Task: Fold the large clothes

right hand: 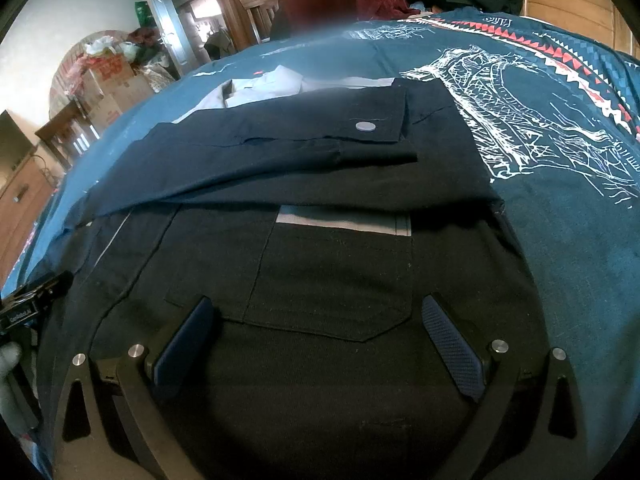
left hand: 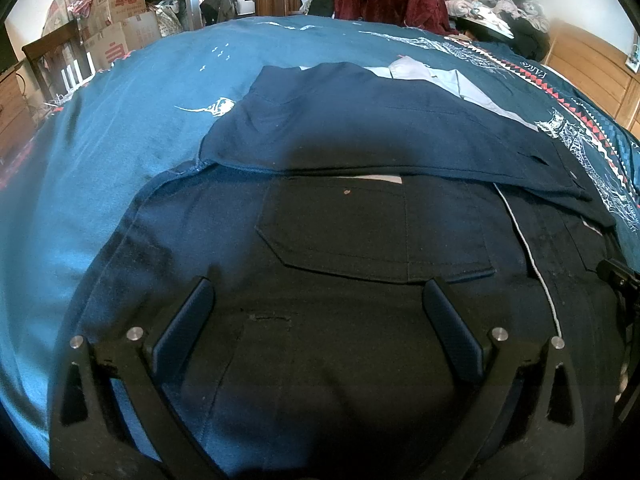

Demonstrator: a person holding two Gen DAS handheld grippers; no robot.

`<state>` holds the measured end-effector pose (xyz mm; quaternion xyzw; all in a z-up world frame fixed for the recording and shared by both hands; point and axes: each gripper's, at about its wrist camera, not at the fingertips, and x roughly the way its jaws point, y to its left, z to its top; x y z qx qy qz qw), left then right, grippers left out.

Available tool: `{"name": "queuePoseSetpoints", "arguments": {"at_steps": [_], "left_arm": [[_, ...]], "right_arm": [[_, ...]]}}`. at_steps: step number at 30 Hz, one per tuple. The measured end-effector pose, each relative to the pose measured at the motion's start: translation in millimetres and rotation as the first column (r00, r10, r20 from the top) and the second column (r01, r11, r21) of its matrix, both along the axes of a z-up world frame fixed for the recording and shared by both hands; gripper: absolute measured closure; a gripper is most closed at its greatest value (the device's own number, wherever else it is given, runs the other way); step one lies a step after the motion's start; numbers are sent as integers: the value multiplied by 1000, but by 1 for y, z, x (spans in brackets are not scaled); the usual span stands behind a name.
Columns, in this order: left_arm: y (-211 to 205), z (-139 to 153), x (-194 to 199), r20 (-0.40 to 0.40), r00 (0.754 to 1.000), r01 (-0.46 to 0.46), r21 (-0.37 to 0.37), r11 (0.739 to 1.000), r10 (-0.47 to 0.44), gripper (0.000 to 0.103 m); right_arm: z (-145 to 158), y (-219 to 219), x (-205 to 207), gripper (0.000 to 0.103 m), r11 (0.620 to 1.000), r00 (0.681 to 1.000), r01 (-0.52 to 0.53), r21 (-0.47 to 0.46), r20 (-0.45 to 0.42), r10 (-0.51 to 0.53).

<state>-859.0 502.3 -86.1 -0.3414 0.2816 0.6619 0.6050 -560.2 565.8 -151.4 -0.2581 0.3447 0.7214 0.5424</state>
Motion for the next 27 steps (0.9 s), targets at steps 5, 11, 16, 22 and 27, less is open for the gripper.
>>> {"name": "queuePoseSetpoints", "arguments": {"at_steps": [5, 11, 16, 22, 27], "left_arm": [[0, 0, 0, 1, 1000, 1, 0, 1000, -1, 0], [3, 0, -2, 26, 1000, 11, -19, 1000, -11, 0], [-10, 18, -17, 94, 995, 30, -37, 999, -26, 1], [-87, 63, -99, 108, 987, -122, 61, 991, 115, 4], [-147, 75, -152, 136, 983, -131, 58, 990, 122, 5]], "right_arm": [[0, 0, 1, 0, 1000, 1000, 0, 0, 0, 0], [1, 2, -2, 0, 1000, 1000, -3, -20, 15, 3], [12, -4, 2, 0, 995, 999, -33, -89, 17, 35], [48, -77, 59, 6, 981, 985, -114, -154, -149, 91], [42, -165, 120, 14, 953, 951, -149, -262, -301, 66]]}}
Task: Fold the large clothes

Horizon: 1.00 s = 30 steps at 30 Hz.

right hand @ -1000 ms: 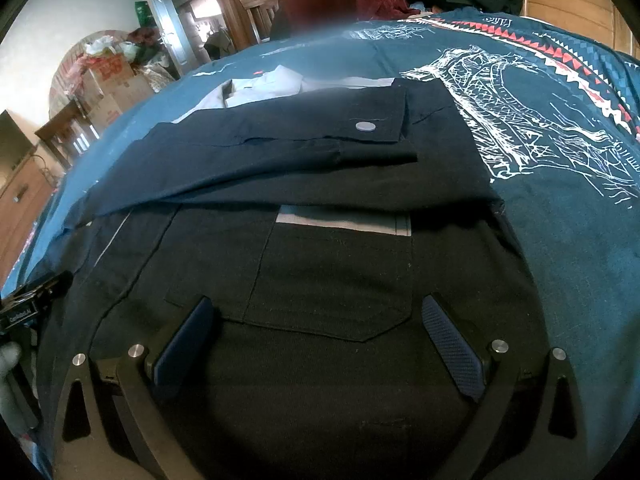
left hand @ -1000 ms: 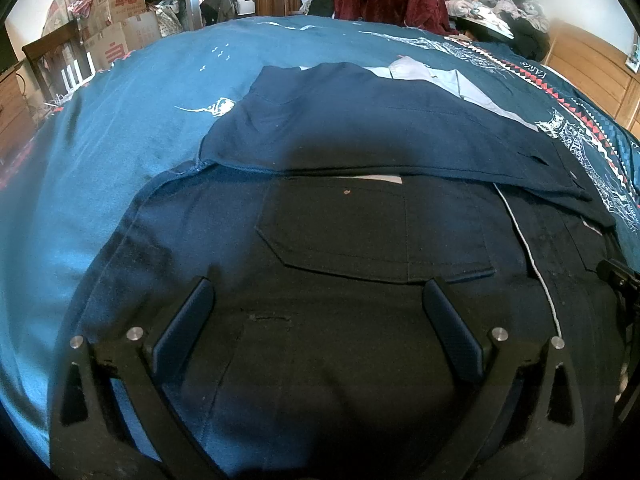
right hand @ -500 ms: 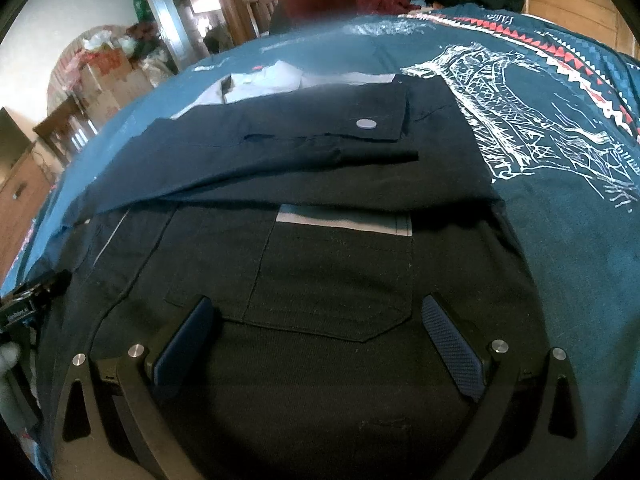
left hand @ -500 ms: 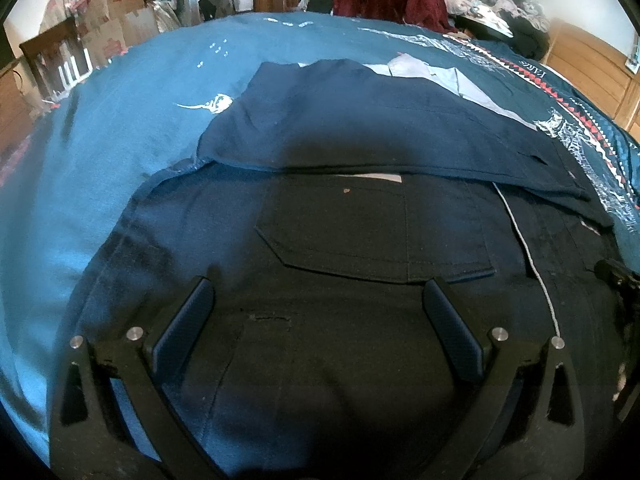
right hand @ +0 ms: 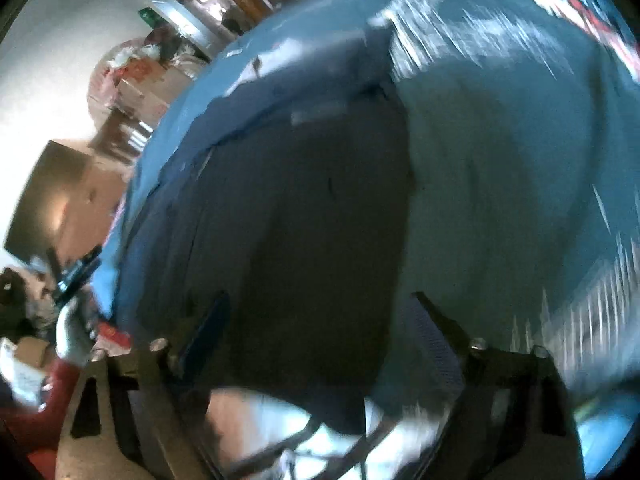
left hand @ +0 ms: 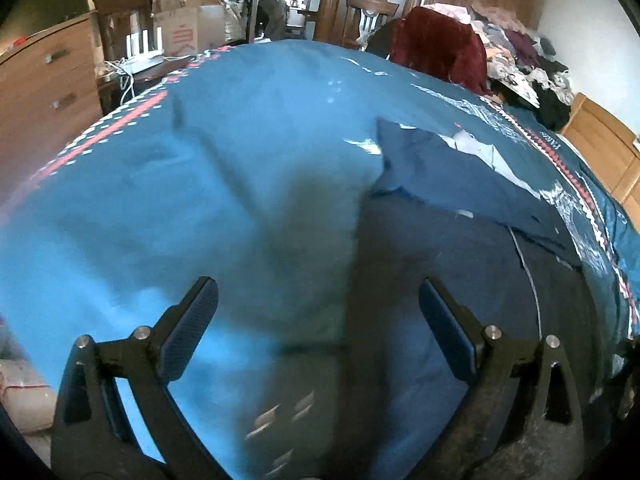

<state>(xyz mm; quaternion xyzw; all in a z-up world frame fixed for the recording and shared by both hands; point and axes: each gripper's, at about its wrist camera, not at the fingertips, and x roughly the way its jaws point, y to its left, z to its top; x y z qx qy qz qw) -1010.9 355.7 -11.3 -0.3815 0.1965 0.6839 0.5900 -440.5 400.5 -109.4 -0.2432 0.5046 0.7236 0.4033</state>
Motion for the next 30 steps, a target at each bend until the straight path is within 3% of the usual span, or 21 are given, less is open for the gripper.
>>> {"name": "queuePoseSetpoints", "arguments": {"at_steps": [2, 4, 9, 15, 18, 23, 28, 29, 30], "left_arm": [[-16, -6, -6, 101, 994, 50, -10, 999, -49, 5], [-22, -17, -6, 232, 968, 99, -13, 995, -94, 5], [-26, -38, 19, 321, 931, 202, -48, 978, -176, 6], [-33, -40, 27, 330, 921, 242, -69, 968, -207, 6], [-37, -40, 21, 326, 918, 269, -92, 959, -226, 6], [-46, -55, 20, 284, 932, 276, -163, 947, -223, 6], [-52, -56, 25, 248, 939, 285, -165, 944, -240, 7], [-51, -55, 26, 249, 936, 291, -160, 943, -247, 14], [-52, -54, 28, 251, 934, 299, -155, 942, -255, 30]], "right_arm": [[-16, -25, 5, 17, 997, 1000, -24, -66, -19, 23], [-34, -40, 3, 19, 992, 999, -36, -122, -5, 35], [-50, -42, -11, 20, 982, 999, -53, -181, -6, 53], [-64, -30, -33, 20, 966, 993, -83, -245, 61, 101], [-70, -30, -45, 20, 957, 991, -103, -273, 53, 122], [-83, -26, -57, 20, 944, 989, -97, -317, 75, 127], [-93, -20, -59, 20, 935, 988, -113, -337, 59, 141], [-94, -19, -54, 20, 933, 988, -117, -339, 57, 145], [-95, -20, -57, 20, 931, 987, -125, -342, 57, 153]]}}
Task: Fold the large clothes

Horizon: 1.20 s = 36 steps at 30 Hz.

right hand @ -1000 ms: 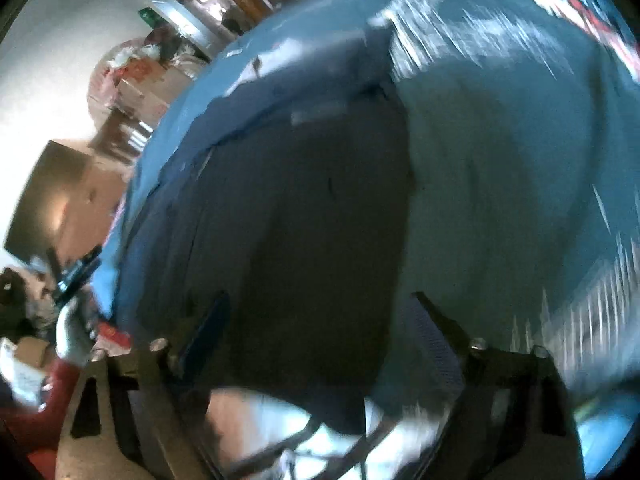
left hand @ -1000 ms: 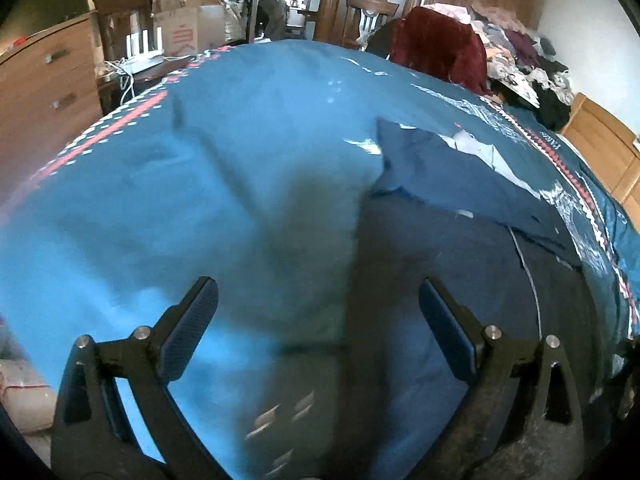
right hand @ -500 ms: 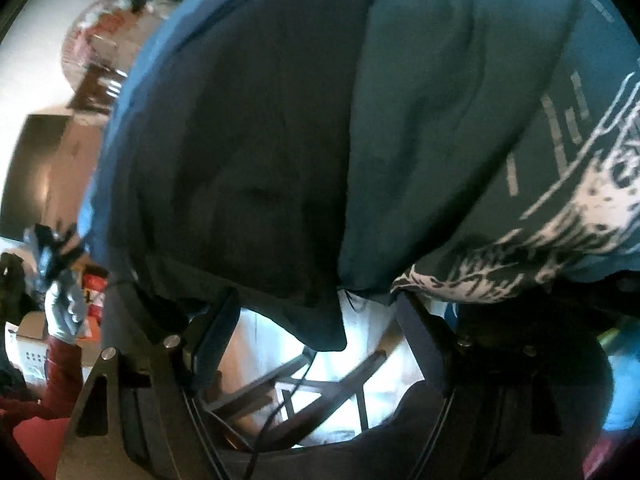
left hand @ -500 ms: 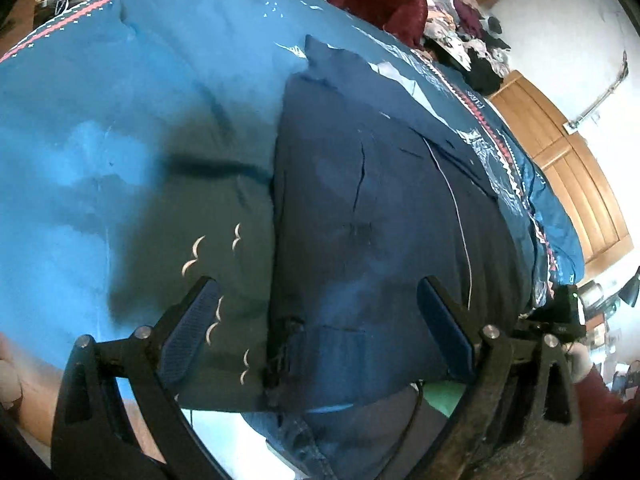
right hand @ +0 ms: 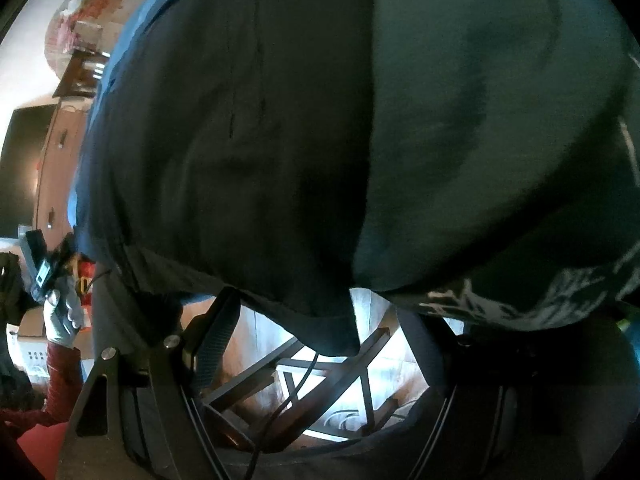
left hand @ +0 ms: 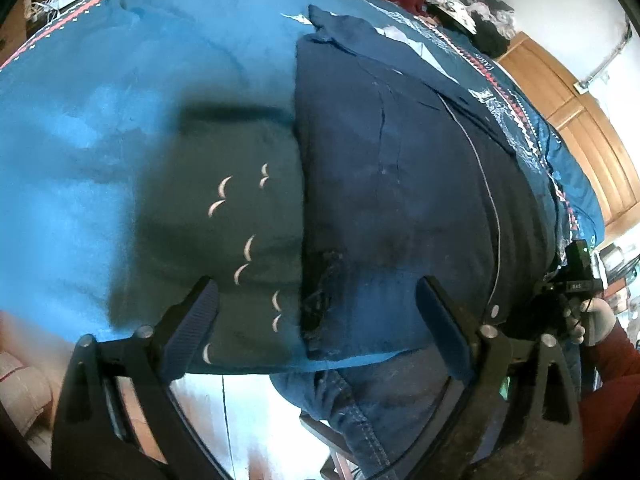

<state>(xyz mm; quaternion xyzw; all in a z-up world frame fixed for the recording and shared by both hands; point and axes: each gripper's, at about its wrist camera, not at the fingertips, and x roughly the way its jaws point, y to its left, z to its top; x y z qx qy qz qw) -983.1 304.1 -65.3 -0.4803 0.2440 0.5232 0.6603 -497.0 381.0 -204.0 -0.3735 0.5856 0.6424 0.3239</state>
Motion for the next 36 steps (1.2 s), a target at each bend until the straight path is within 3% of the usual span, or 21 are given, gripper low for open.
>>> {"name": "queuePoseSetpoints", "arguments": {"at_steps": [1, 2, 3, 10, 12, 13, 14, 16, 18, 22, 27, 32, 36], "left_arm": [[1, 1, 2, 12, 1000, 15, 0, 1000, -15, 40], [1, 2, 4, 27, 999, 29, -1, 1000, -29, 64], [0, 3, 6, 19, 999, 35, -4, 999, -34, 77], [6, -9, 5, 20, 1000, 19, -29, 999, -18, 73], [6, -10, 5, 36, 999, 15, -23, 1000, -14, 74], [4, -8, 4, 71, 997, 15, -15, 1000, -13, 82], [2, -3, 4, 114, 993, 14, -4, 1000, -13, 94], [-5, 14, 4, 158, 987, 1, 27, 1000, -5, 95], [-9, 40, -5, 274, 961, -55, 86, 995, 29, 95], [7, 79, -13, 391, 920, -109, 185, 977, 29, 95], [58, 119, -21, 482, 876, -158, 276, 948, 5, 94], [142, 145, -23, 454, 891, -174, 319, 932, 11, 93], [216, 136, -15, 420, 907, -164, 289, 943, 29, 93]], "right_arm": [[-1, 2, 0, 20, 1000, 1000, -5, 0, -1, 5], [0, 1, -1, 20, 1000, 1000, -8, 1, -3, 8], [1, -1, 0, 20, 1000, 1000, -9, 0, -6, 9], [-5, 3, 5, 21, 1000, 1000, -16, -18, -9, 16], [-4, 3, 5, 40, 1000, 999, -23, -13, -27, 22], [0, 1, 6, 71, 1000, 998, -26, -9, -49, 25], [9, -4, 7, 77, 1000, 998, -24, 6, -66, 24], [34, -17, 14, 83, 999, 989, 4, 45, -149, 3], [72, -25, 26, 91, 992, 970, 59, 109, -239, -32], [144, -22, 48, 92, 959, 933, 148, 240, -355, -55], [210, 20, 61, 92, 903, 918, 202, 380, -394, -40], [238, 111, 71, 92, 867, 919, 227, 444, -391, -40], [224, 225, 69, 92, 881, 917, 236, 409, -393, -63]]}}
